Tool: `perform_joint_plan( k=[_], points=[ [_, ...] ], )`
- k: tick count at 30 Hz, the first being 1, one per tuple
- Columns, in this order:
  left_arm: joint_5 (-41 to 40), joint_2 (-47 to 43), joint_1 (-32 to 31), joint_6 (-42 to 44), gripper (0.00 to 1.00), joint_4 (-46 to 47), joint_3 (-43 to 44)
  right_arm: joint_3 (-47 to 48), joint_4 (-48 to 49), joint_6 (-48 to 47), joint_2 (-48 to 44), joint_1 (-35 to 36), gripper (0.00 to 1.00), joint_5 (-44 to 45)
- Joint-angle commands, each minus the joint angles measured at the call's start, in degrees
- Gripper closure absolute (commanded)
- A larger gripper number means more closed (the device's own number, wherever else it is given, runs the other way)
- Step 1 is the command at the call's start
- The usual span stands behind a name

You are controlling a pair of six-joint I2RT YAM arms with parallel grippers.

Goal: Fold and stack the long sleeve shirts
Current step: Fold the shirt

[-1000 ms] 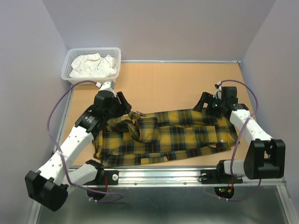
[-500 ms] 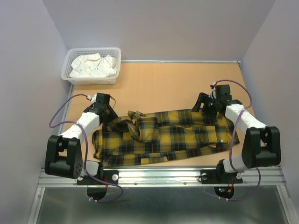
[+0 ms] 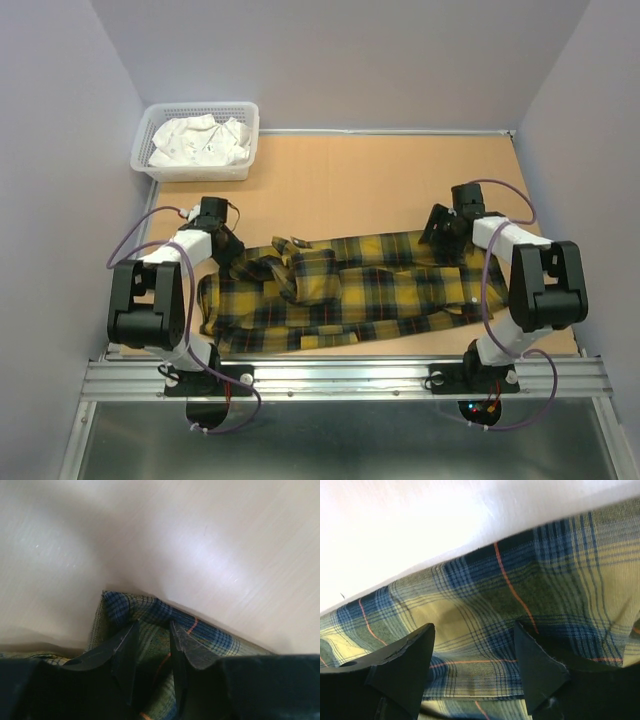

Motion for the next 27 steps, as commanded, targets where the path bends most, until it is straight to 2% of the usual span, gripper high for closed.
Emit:
perform_joint_plan(
  k=[1, 6, 10, 15, 19, 21, 25, 26, 27],
  points=[
    [1.76, 4.71, 1.65, 0.41, 0.59, 1.98, 2.98, 1.9, 4.45, 1.86, 4.81, -0.28, 0.3, 5.56],
    [7.63, 11.66, 3.85, 1.02, 0.61, 4.62, 9.4, 8.58, 6.65, 1.34, 12.46, -2.21, 0.3, 6.98],
    [8.96, 14.3, 4.29, 1.28, 0.61, 5.06, 16.16, 16.57, 6.83, -0.68, 17.92, -2.56, 0.3, 6.8],
    [9.67, 10.63, 4.29, 2.43, 0.56, 4.09, 17.06, 20.63, 6.83, -5.34, 14.51, -2.04, 0.29, -0.66],
    [8.97, 0.62, 4.29, 4.18, 0.46, 4.71, 11.71, 20.1, 6.92, -9.03, 7.74, -0.11, 0.25, -8.56],
    [8.62, -3.16, 4.29, 6.55, 0.36, 4.89, 9.6, 20.37, 6.92, -10.96, 5.63, 1.82, 0.24, -13.58],
    [6.42, -14.41, 4.29, 12.79, 0.23, 5.33, 4.59, 23.35, 6.83, -9.65, 4.3, 4.46, 0.19, -21.4],
    [4.24, -16.17, 4.29, 13.76, 0.12, 5.5, 3.79, 24.14, 6.74, -9.13, 4.56, 6.21, 0.18, -23.33],
    [3.52, -19.49, 4.29, 16.38, 0.11, 6.28, 2.91, 24.93, 6.74, -8.43, 5.0, 7.27, 0.17, -24.04]
  ],
)
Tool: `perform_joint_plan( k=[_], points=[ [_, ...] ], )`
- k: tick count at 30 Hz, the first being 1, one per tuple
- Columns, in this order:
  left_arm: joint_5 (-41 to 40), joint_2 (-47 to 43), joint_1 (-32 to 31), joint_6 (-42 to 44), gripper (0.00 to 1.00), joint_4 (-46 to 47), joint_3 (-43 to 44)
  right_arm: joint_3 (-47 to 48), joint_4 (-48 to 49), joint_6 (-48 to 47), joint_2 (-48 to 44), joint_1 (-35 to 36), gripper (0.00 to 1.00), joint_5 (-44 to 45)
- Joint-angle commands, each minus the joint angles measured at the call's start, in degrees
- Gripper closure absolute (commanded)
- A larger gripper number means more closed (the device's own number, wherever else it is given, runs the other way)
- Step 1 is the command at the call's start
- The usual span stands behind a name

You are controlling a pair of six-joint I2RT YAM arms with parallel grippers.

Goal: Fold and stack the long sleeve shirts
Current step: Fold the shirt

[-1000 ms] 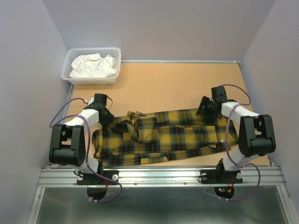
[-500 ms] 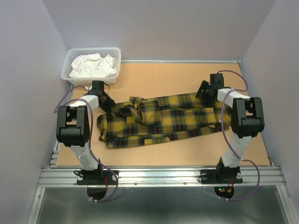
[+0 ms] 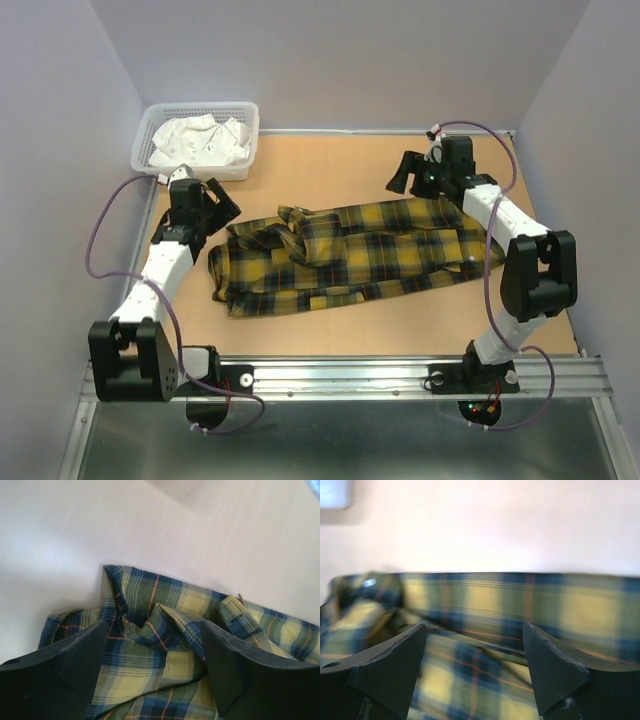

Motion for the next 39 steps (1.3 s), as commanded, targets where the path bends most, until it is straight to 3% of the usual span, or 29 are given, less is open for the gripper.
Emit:
perform_joint_plan(
  k=[1, 12, 16, 21, 23, 28, 34, 39],
  points=[
    [-4.42, -9.47, 0.49, 8.99, 0.05, 2.07, -4.74, 6.4, 0.99, 0.0, 0.5, 4.5, 0.16, -9.77],
    [-6.17, -21.17, 0.49, 14.71, 0.01, 4.45, -11.87, 14.49, 1.08, 4.65, 11.48, 19.44, 0.15, -12.06],
    [-5.65, -22.84, 0.31, 14.89, 0.01, 6.99, -15.47, 15.38, 1.17, 5.62, 13.33, 22.79, 0.19, -11.89],
    [-7.23, -22.84, 0.22, 15.41, 0.01, 8.14, -15.48, 13.19, 1.17, 3.87, 10.53, 25.77, 0.57, -10.49],
    [-7.06, -22.49, 0.14, 15.5, 0.01, 8.14, -15.39, 10.74, 1.08, 2.64, 7.21, 26.48, 0.77, -10.05],
    [-6.97, -21.79, 0.14, 15.5, 0.01, 8.14, -15.39, 3.17, 0.99, -2.02, -1.41, 27.89, 0.9, -9.69],
    [-7.4, -20.91, 0.14, 15.85, 0.01, 8.05, -15.3, -10.34, 0.91, -5.19, -10.9, 30.43, 0.89, -9.25],
    [-7.49, -20.73, 0.14, 16.03, 0.01, 8.05, -15.39, -20.55, -0.58, -4.93, -15.13, 32.02, 0.79, -9.6]
  ],
)
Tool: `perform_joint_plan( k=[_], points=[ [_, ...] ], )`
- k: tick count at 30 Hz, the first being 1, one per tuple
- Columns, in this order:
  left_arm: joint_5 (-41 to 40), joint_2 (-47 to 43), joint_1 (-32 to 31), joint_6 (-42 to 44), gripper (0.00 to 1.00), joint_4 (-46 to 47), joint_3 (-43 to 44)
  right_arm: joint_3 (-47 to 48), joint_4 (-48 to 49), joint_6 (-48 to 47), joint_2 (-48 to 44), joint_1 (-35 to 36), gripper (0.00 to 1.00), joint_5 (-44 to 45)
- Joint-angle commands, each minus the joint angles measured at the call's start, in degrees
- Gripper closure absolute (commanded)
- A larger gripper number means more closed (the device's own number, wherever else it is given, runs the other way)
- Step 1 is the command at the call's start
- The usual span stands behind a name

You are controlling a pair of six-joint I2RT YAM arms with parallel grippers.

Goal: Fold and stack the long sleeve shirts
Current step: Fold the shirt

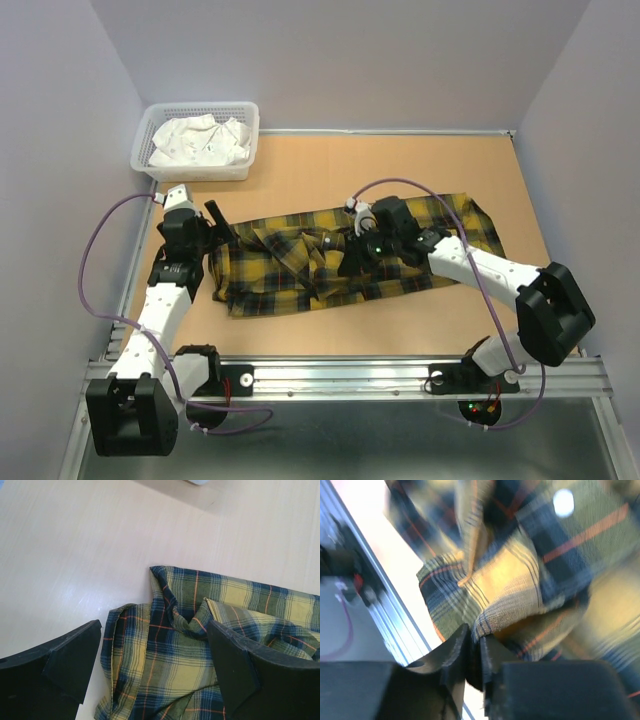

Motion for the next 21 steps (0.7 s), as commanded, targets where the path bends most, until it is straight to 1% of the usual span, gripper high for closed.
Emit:
perform_joint_plan(
  k=[1, 4, 5, 7, 8, 9, 11, 12, 13, 14, 17, 21],
  points=[
    [-1.24, -0.32, -0.19, 1.15, 0.01, 2.06, 0.09, -8.12, -2.07, -1.47, -2.68, 1.05, 0.75, 0.12],
    [-1.33, -0.14, -0.19, 1.41, 0.01, 2.15, -0.09, -10.34, -5.5, -2.43, -4.18, 1.49, 0.68, 0.47],
    [-1.33, -0.05, -0.19, 1.5, 0.01, 2.06, 0.0, -10.6, -6.46, -2.79, -4.53, 1.66, 0.62, 0.56],
    [-1.16, 0.03, -0.19, 1.5, 0.01, 2.06, 0.0, -10.35, -9.54, -4.02, -5.67, 1.58, 0.56, 1.44],
    [-0.98, -0.05, -0.19, 1.58, 0.01, 2.15, 0.0, -9.91, -11.38, -4.37, -6.02, 1.58, 0.5, 2.31],
    [-0.72, -0.31, -0.19, 1.59, 0.01, 3.37, -0.09, -8.69, -12.09, -5.07, -6.9, 1.58, 0.47, 4.06],
    [-0.45, -0.67, -0.19, 1.58, 0.01, 3.56, -0.18, -7.1, -12.97, -5.86, -7.87, 1.58, 0.45, 5.13],
    [-0.63, -0.84, -0.19, 1.67, 0.01, 3.64, -0.26, -4.83, -13.85, -6.21, -8.31, 1.66, 0.42, 6.87],
    [-0.72, -0.84, -0.19, 1.59, 0.01, 3.65, -0.18, -3.67, -14.2, -6.57, -8.4, 1.58, 0.41, 7.58],
    [-0.89, -0.93, -0.19, 1.59, 0.01, 3.56, -0.18, -2.27, -14.47, -6.92, -8.57, 1.58, 0.35, 8.46],
    [-1.33, -1.19, -0.19, 1.59, 0.01, 3.56, -0.26, 2.83, -15.0, -8.67, -7.79, 1.58, 0.24, 10.67],
    [-1.33, -1.28, -0.19, 1.76, 0.01, 3.65, -0.26, 8.63, -14.91, -11.75, -3.14, 1.58, 0.23, 11.8]
  ],
)
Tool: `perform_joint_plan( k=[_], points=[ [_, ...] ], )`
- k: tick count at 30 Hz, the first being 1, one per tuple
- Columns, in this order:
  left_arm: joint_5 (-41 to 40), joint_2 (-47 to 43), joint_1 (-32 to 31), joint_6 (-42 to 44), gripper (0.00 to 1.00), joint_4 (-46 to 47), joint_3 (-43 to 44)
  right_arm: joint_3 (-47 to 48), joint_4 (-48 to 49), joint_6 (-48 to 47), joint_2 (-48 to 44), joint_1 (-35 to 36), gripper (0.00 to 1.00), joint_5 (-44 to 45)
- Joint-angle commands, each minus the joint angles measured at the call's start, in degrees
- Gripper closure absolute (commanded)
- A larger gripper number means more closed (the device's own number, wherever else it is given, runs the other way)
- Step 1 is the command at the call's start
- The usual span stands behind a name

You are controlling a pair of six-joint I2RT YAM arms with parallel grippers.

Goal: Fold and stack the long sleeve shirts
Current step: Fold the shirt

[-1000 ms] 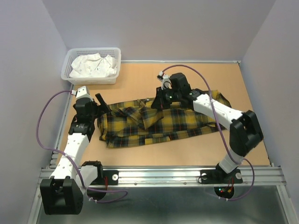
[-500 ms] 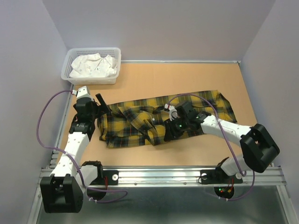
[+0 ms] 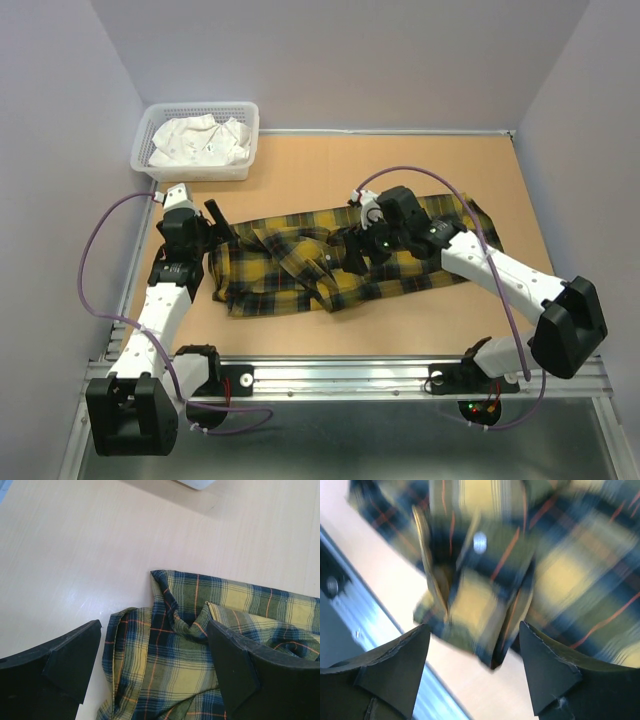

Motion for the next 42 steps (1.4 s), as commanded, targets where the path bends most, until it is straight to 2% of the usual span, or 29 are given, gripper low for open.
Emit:
perform_joint_plan(
  k=[1, 5, 11, 20, 25, 29, 42],
  points=[
    [-0.79, -1.18, -0.19, 1.04, 0.01, 2.79, -0.35, 7.92, 0.61, -4.39, 4.32, 0.57, 0.23, 3.72],
    [-0.52, -1.17, -0.19, 1.13, 0.01, 2.79, -0.35, 12.48, 1.48, -4.83, 11.78, 0.57, 0.24, 6.89],
    [0.01, -1.44, -0.28, 1.13, 0.01, 2.88, -0.26, 13.81, 4.74, -3.95, 17.69, 0.57, 0.26, 8.82],
    [0.88, -1.96, -0.37, 1.13, 0.01, 3.23, -0.44, 15.66, 7.9, -3.51, 24.01, 0.57, 0.27, 2.41],
    [1.15, -1.88, -0.46, 1.13, 0.01, 3.41, -0.44, 15.48, 9.04, -3.34, 24.9, 0.57, 0.32, -0.48],
    [1.41, -1.96, -0.54, 1.22, 0.01, 3.41, -0.44, 15.66, 9.49, -2.99, 24.99, 0.66, 0.4, -1.11],
    [1.41, -1.79, -0.72, 1.22, 0.01, 3.5, -0.44, 15.48, 9.66, -3.16, 20.6, 0.57, 0.45, -1.46]
  ],
)
